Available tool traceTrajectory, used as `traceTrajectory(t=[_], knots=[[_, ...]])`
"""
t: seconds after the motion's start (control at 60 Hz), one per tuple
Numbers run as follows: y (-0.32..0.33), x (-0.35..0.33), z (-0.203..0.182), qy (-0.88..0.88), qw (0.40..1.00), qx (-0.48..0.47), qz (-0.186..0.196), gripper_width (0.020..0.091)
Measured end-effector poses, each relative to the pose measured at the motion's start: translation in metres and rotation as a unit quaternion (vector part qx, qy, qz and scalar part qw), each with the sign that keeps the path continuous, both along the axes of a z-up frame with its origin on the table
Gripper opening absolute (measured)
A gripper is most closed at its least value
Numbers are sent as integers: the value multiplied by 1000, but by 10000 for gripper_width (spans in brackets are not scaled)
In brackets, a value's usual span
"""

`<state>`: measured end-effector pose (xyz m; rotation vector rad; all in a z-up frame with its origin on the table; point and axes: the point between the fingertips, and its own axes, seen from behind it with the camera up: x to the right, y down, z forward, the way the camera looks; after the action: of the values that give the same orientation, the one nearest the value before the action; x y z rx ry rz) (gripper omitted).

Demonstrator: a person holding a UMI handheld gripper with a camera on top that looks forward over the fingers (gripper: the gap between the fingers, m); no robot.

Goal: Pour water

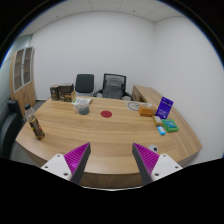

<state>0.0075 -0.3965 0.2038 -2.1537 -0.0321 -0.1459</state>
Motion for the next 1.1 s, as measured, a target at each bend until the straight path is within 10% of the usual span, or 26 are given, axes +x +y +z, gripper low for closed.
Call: traceTrajectory(t=[0.583,1.1], knots=[[-19,-262,-82,42,998,-36,-41,859],[152,-433,-112,75,994,73,17,786]])
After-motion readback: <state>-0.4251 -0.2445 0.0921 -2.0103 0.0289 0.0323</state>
